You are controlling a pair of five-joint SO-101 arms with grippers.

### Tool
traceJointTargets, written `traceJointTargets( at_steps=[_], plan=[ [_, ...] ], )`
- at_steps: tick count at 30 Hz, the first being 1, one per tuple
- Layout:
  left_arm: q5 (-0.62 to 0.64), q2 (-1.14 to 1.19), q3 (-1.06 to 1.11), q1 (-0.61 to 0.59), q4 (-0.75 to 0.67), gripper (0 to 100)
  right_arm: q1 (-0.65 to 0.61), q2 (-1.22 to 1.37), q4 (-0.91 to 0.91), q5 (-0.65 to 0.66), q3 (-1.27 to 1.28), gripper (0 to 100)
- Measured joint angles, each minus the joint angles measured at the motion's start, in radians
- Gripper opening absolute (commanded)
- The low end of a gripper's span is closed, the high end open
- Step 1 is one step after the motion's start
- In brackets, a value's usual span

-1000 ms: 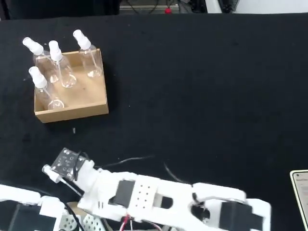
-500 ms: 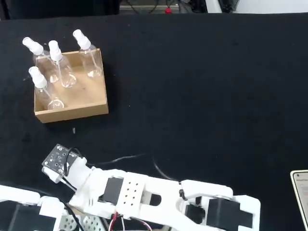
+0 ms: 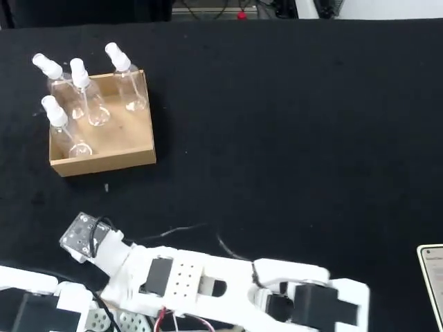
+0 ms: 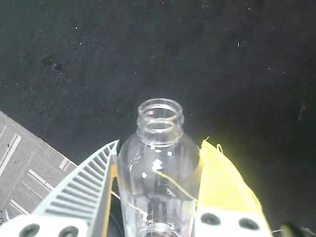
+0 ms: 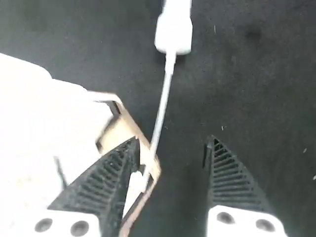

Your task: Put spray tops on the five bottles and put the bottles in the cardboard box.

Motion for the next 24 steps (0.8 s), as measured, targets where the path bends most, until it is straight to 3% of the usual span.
traceJointTargets(
  at_steps=[14,20,24],
  plan=[
    [0.0,0.0,0.0,0.0,0.0,10,-0.002,0.123,-0.003,0.0,-0.046,20.2],
    [0.0,0.0,0.0,0.0,0.0,10,0.0,0.123,-0.003,0.08,-0.046,2.2],
    [0.0,0.0,0.0,0.0,0.0,10,-0.002,0.123,-0.003,0.178,-0.046,1.2]
  ],
)
